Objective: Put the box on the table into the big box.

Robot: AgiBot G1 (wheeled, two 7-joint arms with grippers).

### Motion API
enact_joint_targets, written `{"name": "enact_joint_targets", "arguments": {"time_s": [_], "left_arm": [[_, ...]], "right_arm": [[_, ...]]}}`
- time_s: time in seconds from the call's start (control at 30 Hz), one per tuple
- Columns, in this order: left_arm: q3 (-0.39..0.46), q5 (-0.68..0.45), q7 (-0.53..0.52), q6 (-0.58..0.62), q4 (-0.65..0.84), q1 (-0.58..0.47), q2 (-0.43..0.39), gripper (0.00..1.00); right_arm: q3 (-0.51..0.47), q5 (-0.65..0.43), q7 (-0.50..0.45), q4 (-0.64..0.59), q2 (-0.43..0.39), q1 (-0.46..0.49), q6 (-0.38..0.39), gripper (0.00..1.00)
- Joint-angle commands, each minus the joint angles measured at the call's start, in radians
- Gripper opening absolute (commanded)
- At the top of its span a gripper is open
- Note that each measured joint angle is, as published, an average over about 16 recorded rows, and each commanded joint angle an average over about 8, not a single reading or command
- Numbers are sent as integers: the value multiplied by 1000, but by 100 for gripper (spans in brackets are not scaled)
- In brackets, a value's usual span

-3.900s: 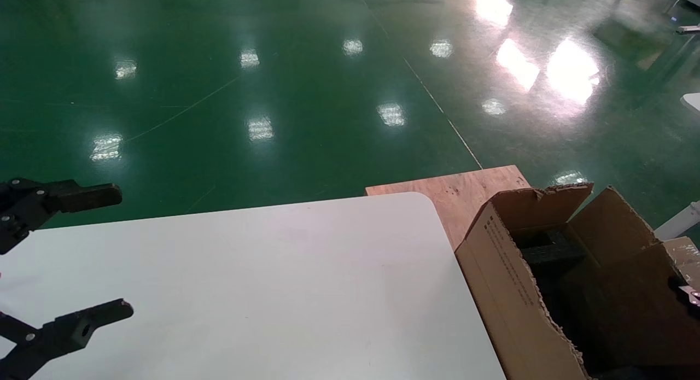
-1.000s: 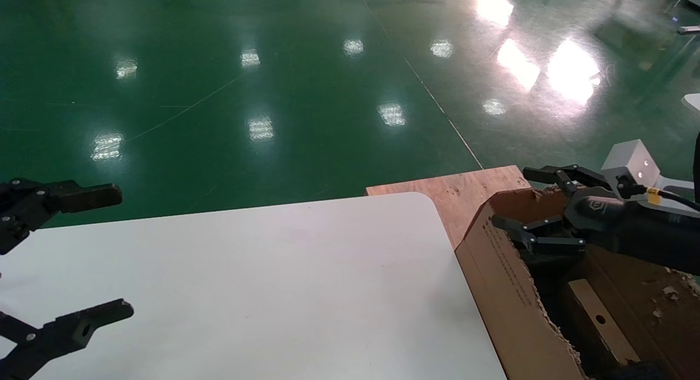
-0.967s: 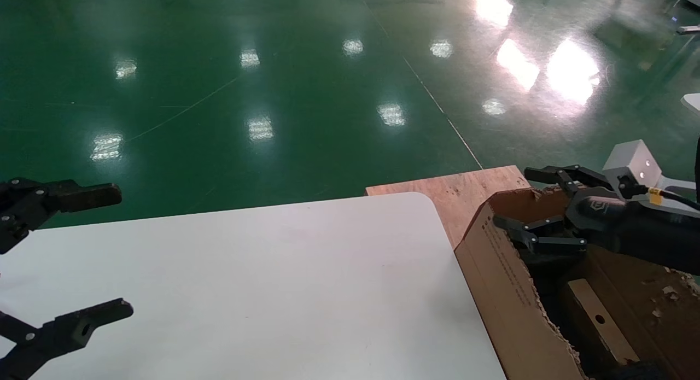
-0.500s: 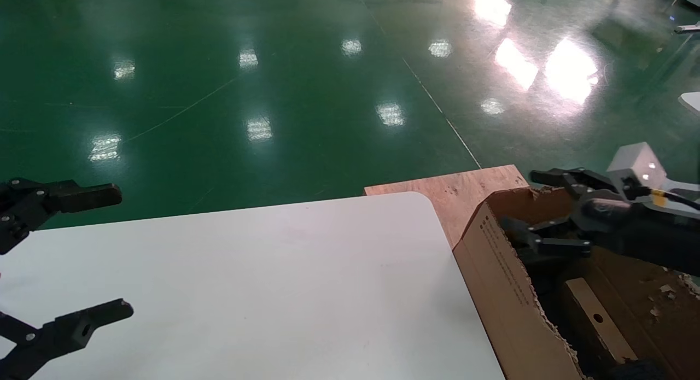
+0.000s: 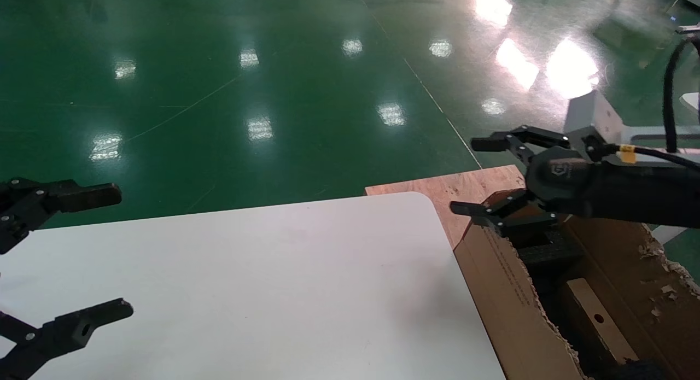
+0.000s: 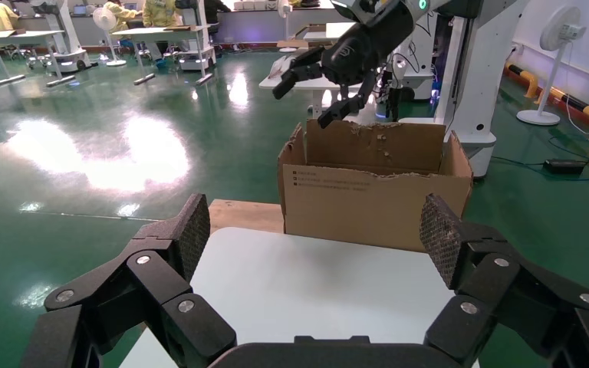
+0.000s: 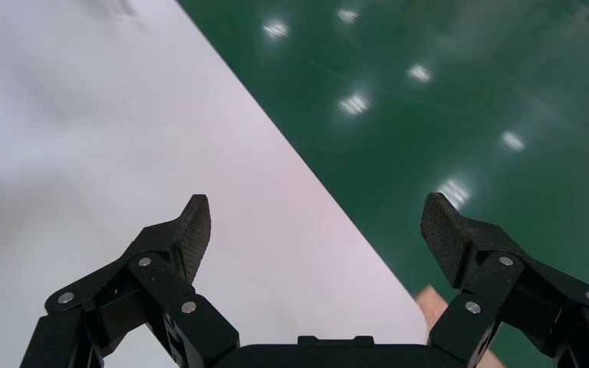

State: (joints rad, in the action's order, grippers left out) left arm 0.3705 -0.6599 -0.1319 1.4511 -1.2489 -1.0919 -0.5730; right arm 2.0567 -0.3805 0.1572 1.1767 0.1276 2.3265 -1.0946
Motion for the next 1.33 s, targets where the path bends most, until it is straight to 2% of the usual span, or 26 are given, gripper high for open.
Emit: {"name": "enact_joint_targets", "arguments": {"time_s": [0.03, 1.23, 1.33], "left_arm": [[0, 0, 0, 0, 0, 0, 0, 100], [0, 0, 0, 0, 0, 0, 0, 100], [0, 0, 0, 0, 0, 0, 0, 100]], "right_arm": [[-82, -16, -16, 5, 22, -58, -19, 100], [-1576, -311, -306, 95, 429, -1111, -356, 100], [-1638, -323, -318, 99, 446, -1154, -370, 100]]}}
